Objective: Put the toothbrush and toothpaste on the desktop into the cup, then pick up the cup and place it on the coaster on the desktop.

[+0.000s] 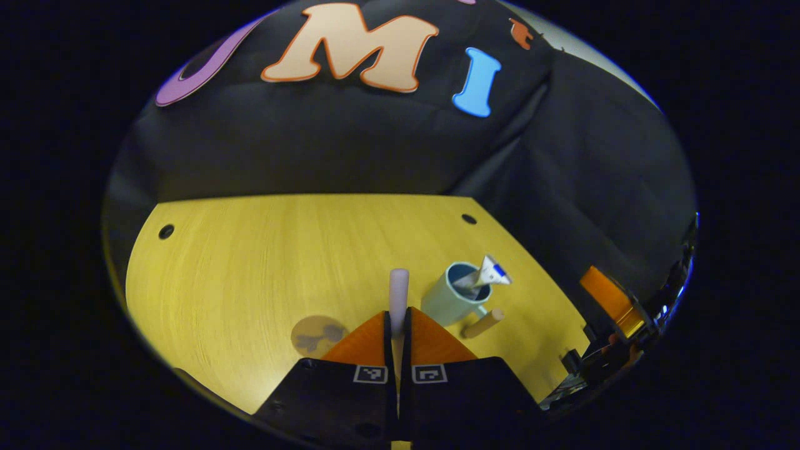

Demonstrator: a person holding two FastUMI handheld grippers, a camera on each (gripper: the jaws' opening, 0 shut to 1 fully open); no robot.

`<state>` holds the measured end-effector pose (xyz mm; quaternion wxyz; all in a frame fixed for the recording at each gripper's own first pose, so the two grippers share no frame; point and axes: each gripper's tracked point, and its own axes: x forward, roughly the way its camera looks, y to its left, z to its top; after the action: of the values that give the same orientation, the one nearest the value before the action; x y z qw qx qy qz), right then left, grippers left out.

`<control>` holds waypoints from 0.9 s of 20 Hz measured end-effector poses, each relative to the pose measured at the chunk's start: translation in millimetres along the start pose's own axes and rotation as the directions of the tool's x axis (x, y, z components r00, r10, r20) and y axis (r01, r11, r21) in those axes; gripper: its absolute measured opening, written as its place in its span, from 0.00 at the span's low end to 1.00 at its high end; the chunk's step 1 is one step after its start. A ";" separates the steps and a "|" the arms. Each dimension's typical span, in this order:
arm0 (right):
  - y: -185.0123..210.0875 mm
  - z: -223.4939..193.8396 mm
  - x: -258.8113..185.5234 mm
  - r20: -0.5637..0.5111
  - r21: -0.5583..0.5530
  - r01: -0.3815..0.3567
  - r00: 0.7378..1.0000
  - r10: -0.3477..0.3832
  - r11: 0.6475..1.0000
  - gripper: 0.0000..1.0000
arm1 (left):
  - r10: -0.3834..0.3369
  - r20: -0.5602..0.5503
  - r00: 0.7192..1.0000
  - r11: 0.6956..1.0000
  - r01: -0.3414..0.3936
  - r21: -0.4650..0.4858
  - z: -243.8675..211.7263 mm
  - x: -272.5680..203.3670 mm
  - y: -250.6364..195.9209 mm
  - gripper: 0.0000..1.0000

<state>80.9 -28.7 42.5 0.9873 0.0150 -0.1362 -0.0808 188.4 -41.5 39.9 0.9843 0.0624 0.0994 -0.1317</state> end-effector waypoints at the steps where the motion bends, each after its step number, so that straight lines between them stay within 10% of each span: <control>1: 2.5 -3.7 -2.3 -0.005 0.003 0.002 1.000 -0.002 1.000 0.94 | -0.029 0.054 0.998 0.999 0.028 0.020 19.9 -3.1 -4.9 0.00; 11: -0.8 -45.8 -29.0 -0.050 -0.052 0.070 0.996 -0.072 0.996 0.99 | -0.241 0.422 0.874 0.964 0.166 0.206 128.0 45.4 -51.8 0.00; 18: -18.0 -72.1 -49.3 -0.107 -0.058 0.122 0.986 -0.128 0.991 0.99 | -0.296 0.368 0.881 0.949 0.229 0.216 107.2 75.2 -72.8 0.00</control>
<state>50.9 -37.9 -40.9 0.9863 0.0028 -0.0780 -0.1451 258.9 -145.8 121.1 0.9481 0.1024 -0.1055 -0.2818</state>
